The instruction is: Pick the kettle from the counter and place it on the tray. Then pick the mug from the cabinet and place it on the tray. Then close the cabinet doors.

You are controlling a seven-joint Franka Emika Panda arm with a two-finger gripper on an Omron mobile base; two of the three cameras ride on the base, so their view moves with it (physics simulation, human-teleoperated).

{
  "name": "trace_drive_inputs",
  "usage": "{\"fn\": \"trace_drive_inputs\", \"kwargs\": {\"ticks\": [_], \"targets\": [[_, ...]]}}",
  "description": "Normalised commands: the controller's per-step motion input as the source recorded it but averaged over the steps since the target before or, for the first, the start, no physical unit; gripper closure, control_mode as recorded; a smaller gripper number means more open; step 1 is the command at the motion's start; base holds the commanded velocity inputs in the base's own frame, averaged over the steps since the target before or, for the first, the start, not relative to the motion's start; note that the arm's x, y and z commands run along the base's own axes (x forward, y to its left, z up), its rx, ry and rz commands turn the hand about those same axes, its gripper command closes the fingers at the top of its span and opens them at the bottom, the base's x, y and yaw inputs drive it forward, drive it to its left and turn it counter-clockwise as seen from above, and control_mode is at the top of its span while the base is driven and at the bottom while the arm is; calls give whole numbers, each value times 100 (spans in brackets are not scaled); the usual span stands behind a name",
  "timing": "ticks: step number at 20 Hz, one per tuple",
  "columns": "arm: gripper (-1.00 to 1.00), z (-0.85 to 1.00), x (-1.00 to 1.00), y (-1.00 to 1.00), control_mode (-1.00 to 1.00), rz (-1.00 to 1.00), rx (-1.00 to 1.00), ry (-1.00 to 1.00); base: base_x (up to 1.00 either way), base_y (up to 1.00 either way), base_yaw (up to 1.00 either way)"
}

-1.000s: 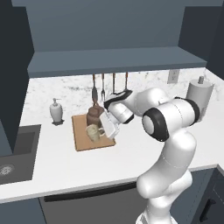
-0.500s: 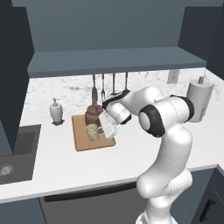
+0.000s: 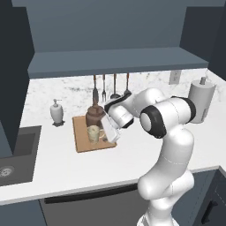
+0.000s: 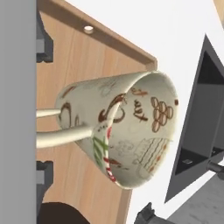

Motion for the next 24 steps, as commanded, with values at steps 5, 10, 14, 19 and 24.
{"fn": "trace_drive_inputs", "kwargs": {"ticks": [5,10,14,19,24], "targets": [[-100,12,0,-8,-100,0,0,0,0,0,0],[-100,55,-13,-1,-100,-1,0,0,0,0,0],[-100,56,-28,-7,-100,-6,0,0,0,0,0],[-100,46,-53,-14,-100,-18,1,0,0,0,0],[-100,35,-72,-3,-100,-20,5,0,0,0,0]]}}
